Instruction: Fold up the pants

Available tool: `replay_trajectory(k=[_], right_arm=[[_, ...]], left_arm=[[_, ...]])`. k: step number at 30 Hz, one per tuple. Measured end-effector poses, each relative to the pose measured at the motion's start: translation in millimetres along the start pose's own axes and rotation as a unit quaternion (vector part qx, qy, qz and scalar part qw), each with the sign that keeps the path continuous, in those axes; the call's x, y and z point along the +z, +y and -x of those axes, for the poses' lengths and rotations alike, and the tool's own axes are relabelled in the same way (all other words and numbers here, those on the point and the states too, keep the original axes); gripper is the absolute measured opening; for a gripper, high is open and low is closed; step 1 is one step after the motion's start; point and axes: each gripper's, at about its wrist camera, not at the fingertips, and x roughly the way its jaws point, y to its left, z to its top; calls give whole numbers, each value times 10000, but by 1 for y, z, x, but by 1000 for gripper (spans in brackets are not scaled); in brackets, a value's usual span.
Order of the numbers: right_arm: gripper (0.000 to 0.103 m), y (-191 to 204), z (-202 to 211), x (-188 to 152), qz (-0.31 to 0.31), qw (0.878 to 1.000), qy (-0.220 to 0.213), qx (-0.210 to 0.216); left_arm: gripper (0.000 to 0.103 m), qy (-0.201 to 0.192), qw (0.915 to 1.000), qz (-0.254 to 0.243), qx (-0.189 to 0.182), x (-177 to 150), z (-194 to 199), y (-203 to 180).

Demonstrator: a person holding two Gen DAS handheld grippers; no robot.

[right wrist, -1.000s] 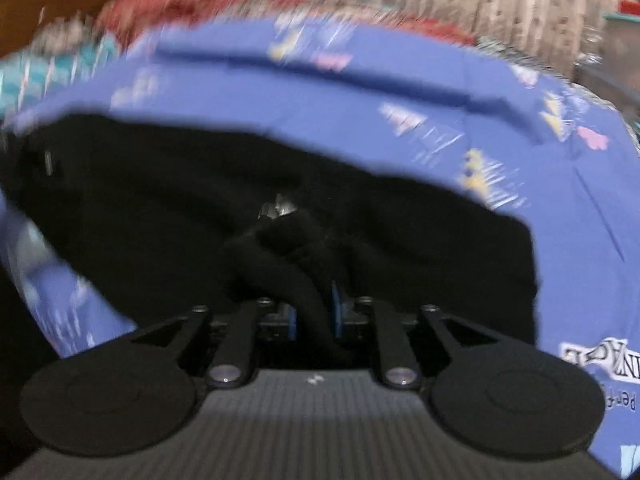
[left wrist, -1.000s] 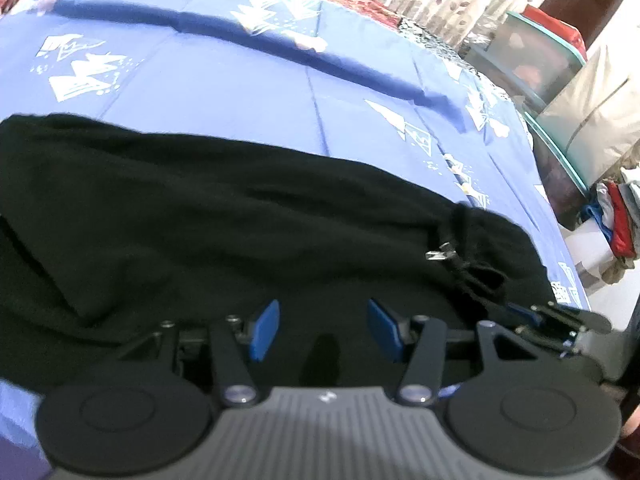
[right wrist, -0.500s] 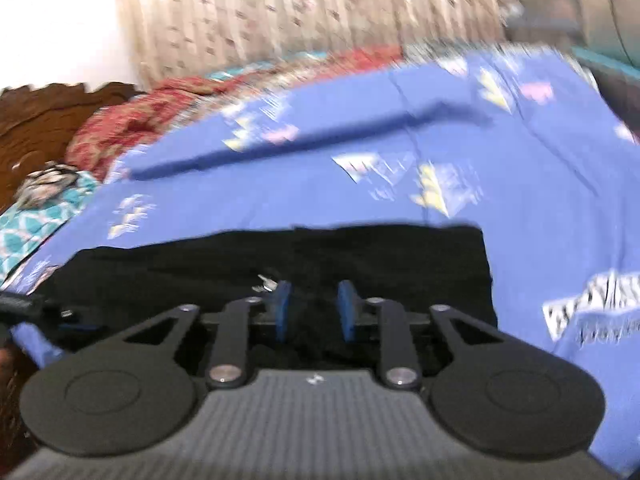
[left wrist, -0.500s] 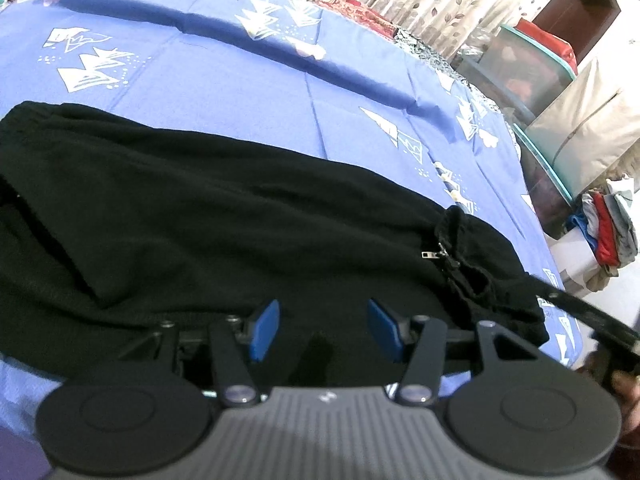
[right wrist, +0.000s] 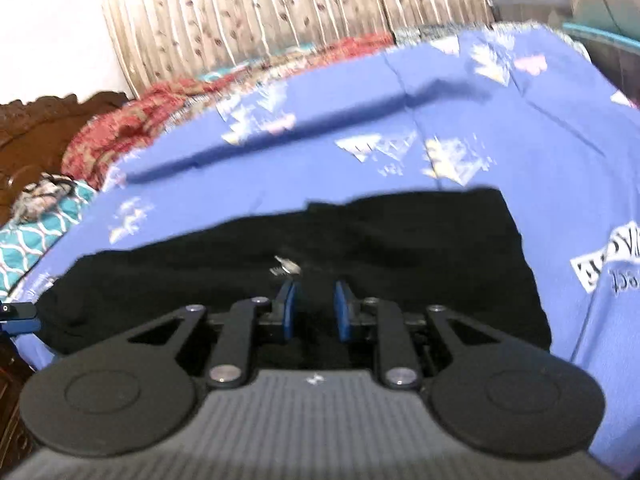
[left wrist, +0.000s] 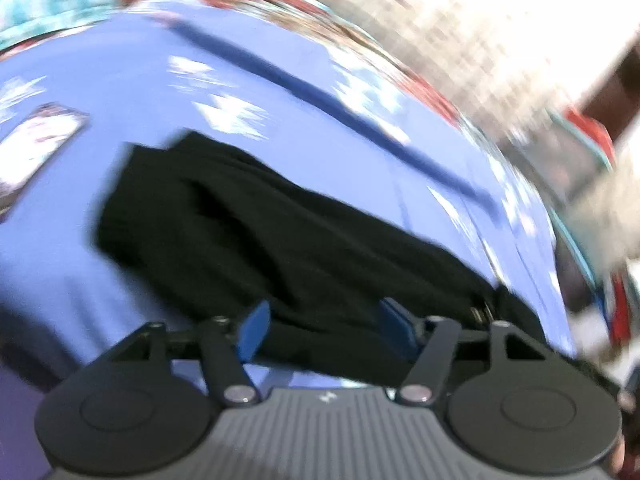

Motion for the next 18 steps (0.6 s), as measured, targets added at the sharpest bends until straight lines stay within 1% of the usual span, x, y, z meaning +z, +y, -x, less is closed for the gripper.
replay_trajectory(k=[1, 2, 4, 7, 9, 11, 13, 16, 18], right_arm=[[25, 5, 0, 0, 12, 10000, 5, 56], [25, 11, -1, -1, 23, 9999, 46, 134], [25, 24, -12, -1, 59, 9994, 185, 299], [25, 51, -31, -3, 77, 9968, 489, 634], [25, 70, -38, -7, 152, 9941, 681, 831], [25, 90, -41, -14, 340, 9908, 853, 995], [25, 106, -44, -17, 540, 9872, 998, 1117], [25, 123, -50, -15, 807, 9831, 1123, 1202], [25, 129, -55, -10, 887, 9816, 1156, 1237]], left_arm=[[74, -115, 9997, 222, 77, 3, 3, 11], [77, -223, 9984, 490, 157, 7, 4, 24], [78, -343, 9943, 1001, 126, 12, 2, 47], [86, -477, 9878, 1477, 96, 19, -6, 69], [87, -484, 9850, 1657, 33, 23, -16, 79], [94, -442, 9828, 1794, -46, 28, -26, 87], [96, -393, 9816, 1864, -104, 30, -36, 95], [97, -354, 9815, 1880, -87, 28, -50, 99], [100, -401, 9814, 1873, -139, 26, -51, 100]])
